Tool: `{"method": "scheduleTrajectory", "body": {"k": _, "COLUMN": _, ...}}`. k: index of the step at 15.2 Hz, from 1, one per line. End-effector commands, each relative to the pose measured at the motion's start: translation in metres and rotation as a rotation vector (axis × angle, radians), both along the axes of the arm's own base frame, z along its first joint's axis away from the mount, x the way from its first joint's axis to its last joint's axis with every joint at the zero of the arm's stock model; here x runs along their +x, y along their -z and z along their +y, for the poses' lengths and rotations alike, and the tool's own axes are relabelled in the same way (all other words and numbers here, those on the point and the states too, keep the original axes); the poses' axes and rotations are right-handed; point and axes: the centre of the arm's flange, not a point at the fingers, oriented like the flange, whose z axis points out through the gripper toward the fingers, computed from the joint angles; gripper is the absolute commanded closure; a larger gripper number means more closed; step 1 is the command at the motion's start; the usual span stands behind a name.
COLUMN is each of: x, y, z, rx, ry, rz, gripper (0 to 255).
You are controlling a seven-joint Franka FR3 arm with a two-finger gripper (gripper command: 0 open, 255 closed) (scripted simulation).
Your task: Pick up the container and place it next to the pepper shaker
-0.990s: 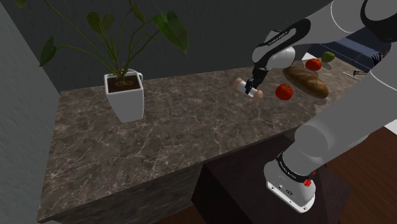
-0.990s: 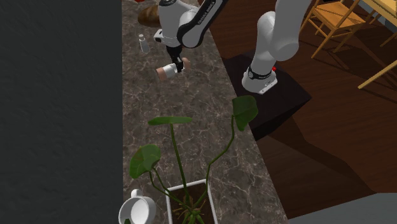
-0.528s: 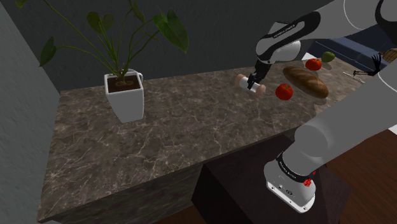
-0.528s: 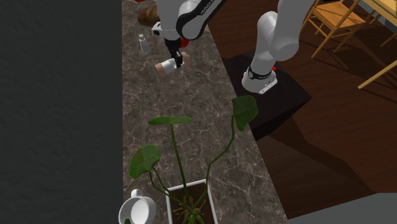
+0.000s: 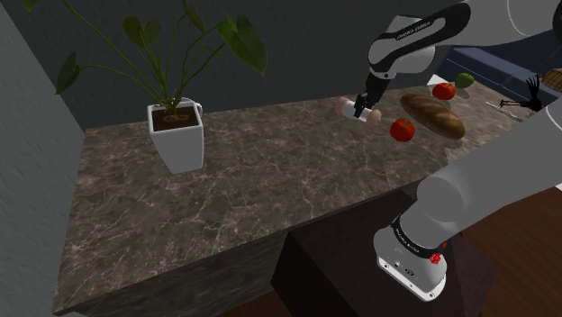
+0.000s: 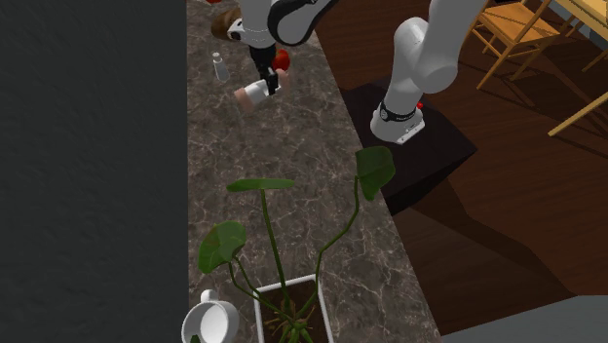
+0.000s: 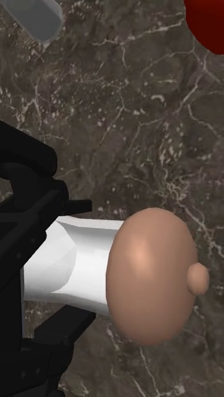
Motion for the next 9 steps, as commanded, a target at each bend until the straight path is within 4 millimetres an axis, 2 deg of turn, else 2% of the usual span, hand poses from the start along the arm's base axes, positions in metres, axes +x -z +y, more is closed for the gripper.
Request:
{"method": "scheduleTrajectory", "body": {"k": 1, "x": -0.001, "y": -0.012, "z": 0.001, "rx": 0.0, "ry": 0.0, "rz": 0.0, "gripper": 255}}
{"method": "scheduleTrajectory", "body": {"k": 9, "x": -0.001, "y": -0.054, "z": 0.001, "rx": 0.0, "ry": 0.0, "rz": 0.0, "gripper": 255}}
